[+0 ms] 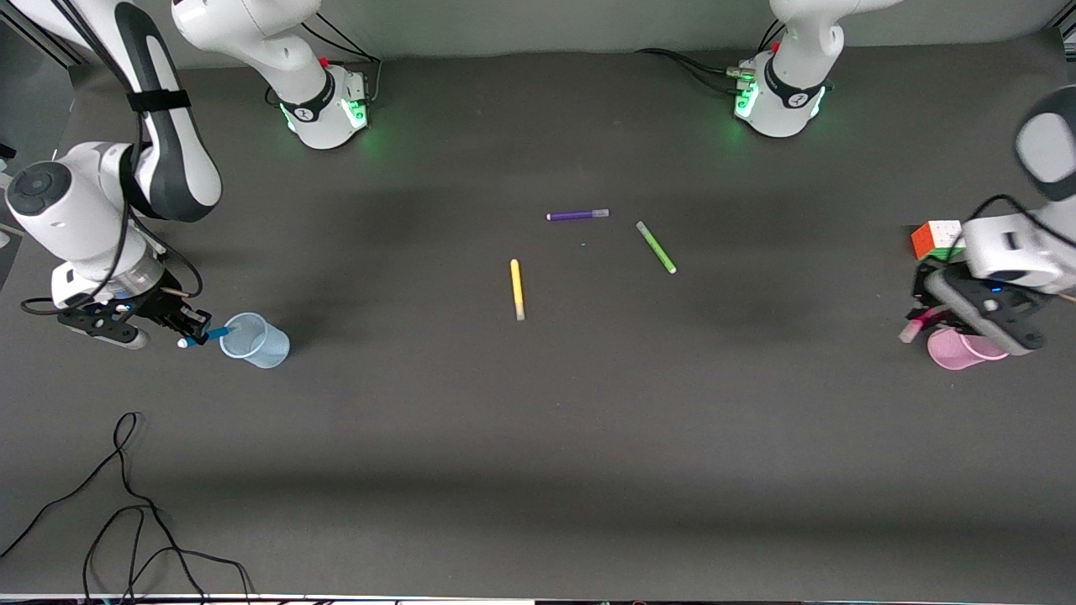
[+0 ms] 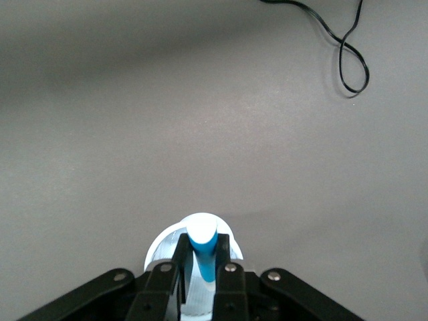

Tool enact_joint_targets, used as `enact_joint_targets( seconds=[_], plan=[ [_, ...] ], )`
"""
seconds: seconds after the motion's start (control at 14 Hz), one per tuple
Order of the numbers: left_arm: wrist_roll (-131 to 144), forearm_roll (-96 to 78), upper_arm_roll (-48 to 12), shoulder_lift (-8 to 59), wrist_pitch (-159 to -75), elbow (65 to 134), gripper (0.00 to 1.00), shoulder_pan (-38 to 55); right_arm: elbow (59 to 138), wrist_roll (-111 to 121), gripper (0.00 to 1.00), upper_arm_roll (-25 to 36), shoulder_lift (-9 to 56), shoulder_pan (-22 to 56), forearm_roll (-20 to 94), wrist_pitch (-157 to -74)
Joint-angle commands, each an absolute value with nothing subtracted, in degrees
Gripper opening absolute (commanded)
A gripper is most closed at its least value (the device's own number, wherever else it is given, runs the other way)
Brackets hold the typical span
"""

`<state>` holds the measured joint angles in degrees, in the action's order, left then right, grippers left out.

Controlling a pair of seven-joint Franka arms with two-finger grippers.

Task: Place pink and blue markers in matching cups
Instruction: 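Lower the blue marker into the blue cup while the left gripper lowers pink, then open the right gripper and withdraw while the left gripper releases pink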

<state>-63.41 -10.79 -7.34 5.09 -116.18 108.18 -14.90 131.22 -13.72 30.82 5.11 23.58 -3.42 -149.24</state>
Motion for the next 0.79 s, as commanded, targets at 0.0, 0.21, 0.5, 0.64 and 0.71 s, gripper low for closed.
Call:
enact_joint_targets(
  seconds=[0.0, 0.21, 0.5, 0.64, 0.71],
  plan=[
    [-79.7, -17.0, -8.1, 6.8, -118.4, 108.8, 0.0, -21.5, 131.1, -13.2, 0.0, 31.3, 6.4, 24.0, -4.5, -150.9],
    [-92.2, -21.6, -8.1, 9.5, -118.6, 108.7, 0.0, -26.7, 131.1, -13.1, 0.22, 31.2, 6.8, 24.1, -4.4, -150.9],
    [-112.0, -31.9, -8.2, 15.6, -120.1, 108.1, 0.0, -32.5, 131.0, -13.3, 1.0, 31.1, 6.9, 24.2, -4.4, -149.8],
    [-120.7, -35.7, -8.2, 19.3, -119.9, 106.9, 0.0, -35.2, 130.9, -13.2, 1.0, 31.1, 6.7, 24.2, -4.4, -148.1],
    [-124.1, -36.8, -8.2, 21.0, -119.4, 105.8, 0.0, -36.3, 130.8, -13.2, 1.0, 31.0, 6.6, 24.2, -4.4, -147.5]
  ],
)
